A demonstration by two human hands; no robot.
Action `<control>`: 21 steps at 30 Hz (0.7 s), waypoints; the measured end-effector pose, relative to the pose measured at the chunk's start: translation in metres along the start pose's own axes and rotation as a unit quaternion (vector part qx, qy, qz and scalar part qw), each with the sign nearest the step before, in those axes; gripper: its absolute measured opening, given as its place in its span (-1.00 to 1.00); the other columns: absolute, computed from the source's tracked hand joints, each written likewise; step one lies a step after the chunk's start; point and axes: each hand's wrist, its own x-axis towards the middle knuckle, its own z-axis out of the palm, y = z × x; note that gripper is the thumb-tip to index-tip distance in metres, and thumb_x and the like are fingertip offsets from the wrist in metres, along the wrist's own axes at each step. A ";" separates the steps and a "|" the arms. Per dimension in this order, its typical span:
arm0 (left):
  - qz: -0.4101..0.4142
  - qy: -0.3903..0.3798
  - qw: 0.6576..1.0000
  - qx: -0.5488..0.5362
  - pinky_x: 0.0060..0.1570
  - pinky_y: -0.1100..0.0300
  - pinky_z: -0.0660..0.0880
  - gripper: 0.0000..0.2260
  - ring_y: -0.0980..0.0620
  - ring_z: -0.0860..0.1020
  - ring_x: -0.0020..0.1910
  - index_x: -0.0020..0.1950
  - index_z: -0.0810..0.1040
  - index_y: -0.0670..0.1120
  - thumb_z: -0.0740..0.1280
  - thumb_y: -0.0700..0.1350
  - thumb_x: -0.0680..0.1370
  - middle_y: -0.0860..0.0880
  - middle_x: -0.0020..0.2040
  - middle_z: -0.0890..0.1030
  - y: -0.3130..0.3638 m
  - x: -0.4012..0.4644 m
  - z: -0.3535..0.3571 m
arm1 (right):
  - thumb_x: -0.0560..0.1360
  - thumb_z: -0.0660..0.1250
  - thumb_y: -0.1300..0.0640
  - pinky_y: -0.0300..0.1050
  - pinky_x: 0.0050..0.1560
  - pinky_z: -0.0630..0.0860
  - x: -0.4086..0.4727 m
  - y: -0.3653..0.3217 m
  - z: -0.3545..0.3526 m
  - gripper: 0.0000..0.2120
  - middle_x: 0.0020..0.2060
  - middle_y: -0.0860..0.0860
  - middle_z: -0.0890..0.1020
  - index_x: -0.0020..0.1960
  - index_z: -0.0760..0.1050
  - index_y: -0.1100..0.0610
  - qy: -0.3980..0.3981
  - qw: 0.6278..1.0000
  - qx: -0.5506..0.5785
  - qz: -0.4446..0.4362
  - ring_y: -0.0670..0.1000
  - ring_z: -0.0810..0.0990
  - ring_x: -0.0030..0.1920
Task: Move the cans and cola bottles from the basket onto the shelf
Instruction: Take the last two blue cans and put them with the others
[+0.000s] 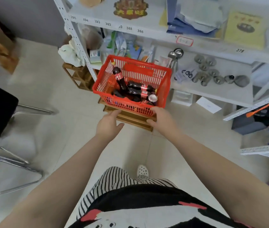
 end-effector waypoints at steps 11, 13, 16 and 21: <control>0.030 -0.066 0.997 0.003 0.22 0.04 0.41 -0.54 -0.08 0.46 0.29 0.39 0.42 -0.07 0.36 -0.08 0.49 -0.08 0.32 0.50 -0.034 0.188 -0.034 | 0.45 0.40 0.01 0.06 0.17 0.50 0.151 -0.015 0.002 -0.54 0.22 0.03 0.55 0.32 0.42 0.04 0.022 0.994 0.035 0.100 0.07 0.51 0.21; 0.044 -0.087 0.995 0.004 0.23 0.07 0.39 -0.54 -0.07 0.46 0.30 0.39 0.42 -0.08 0.36 -0.08 0.49 -0.07 0.33 0.49 -0.046 0.224 -0.041 | 0.44 0.41 0.04 0.06 0.19 0.45 0.175 -0.017 0.005 -0.55 0.18 0.06 0.56 0.29 0.44 0.08 0.025 0.991 0.046 0.126 0.10 0.51 0.21; 0.060 -0.135 0.989 0.021 0.24 0.05 0.40 -0.50 -0.08 0.45 0.31 0.40 0.40 -0.06 0.40 -0.07 0.47 -0.06 0.34 0.49 -0.062 0.274 -0.044 | 0.43 0.42 0.05 0.05 0.22 0.41 0.207 -0.011 0.012 -0.54 0.18 0.10 0.58 0.28 0.45 0.13 0.025 0.984 0.054 0.170 0.15 0.51 0.21; 0.077 -0.213 0.972 0.063 0.22 0.08 0.39 -0.48 -0.12 0.48 0.27 0.41 0.39 -0.07 0.42 -0.08 0.47 -0.11 0.30 0.51 -0.089 0.340 -0.021 | 0.42 0.45 0.08 -0.03 0.22 0.36 0.251 0.008 0.029 -0.49 0.22 0.13 0.55 0.31 0.43 0.19 0.007 0.975 0.044 0.219 0.16 0.49 0.24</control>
